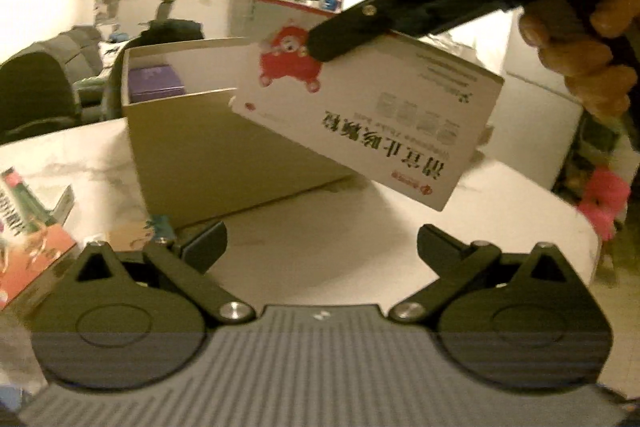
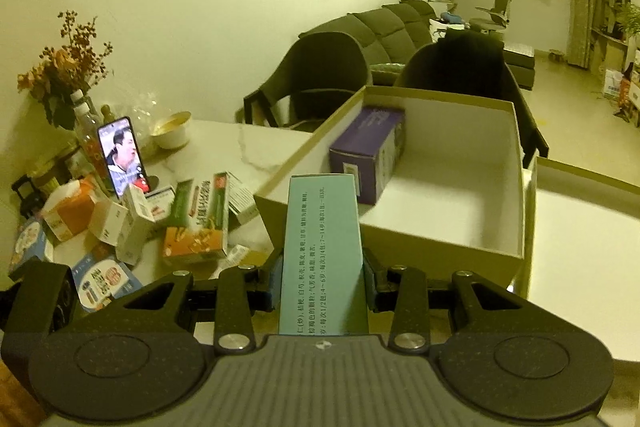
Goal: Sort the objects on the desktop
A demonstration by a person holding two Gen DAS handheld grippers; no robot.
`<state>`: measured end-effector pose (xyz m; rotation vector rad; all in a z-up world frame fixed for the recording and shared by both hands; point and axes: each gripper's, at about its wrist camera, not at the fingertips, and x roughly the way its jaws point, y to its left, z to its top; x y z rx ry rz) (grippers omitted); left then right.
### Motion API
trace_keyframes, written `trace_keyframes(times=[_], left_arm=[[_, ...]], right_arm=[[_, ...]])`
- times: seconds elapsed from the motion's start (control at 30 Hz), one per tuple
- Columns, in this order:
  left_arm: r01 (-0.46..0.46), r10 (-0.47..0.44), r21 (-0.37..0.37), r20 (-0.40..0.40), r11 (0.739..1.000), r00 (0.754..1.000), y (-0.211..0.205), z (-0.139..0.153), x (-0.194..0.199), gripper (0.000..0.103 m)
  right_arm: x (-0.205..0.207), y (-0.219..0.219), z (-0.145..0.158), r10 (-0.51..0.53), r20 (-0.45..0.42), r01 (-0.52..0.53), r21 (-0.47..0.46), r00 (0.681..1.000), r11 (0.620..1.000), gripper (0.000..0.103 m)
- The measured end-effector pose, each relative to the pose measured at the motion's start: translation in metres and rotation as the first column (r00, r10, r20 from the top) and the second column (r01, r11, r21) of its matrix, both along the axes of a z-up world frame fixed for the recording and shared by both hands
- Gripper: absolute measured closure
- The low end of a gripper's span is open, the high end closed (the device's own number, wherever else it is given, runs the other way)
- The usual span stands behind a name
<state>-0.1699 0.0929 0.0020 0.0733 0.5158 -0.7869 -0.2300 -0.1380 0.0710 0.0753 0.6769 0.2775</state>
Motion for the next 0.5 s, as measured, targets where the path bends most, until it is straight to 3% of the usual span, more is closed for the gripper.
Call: trace_keyframes(times=[0.27,0.5], left_arm=[[-0.132,0.132,-0.020,-0.033,0.991,0.991,0.012,0.004,0.007,0.000],[-0.154,0.152,-0.053,-0.052,0.987,0.987,0.019,0.005,0.017,0.000]], right_arm=[[0.014,-0.003,0.013,0.001,0.024,-0.001,0.019,1.000,1.000,0.062],[0.032,-0.006,0.026,0.000,0.044,-0.002,0.056,0.999,0.998,0.062]])
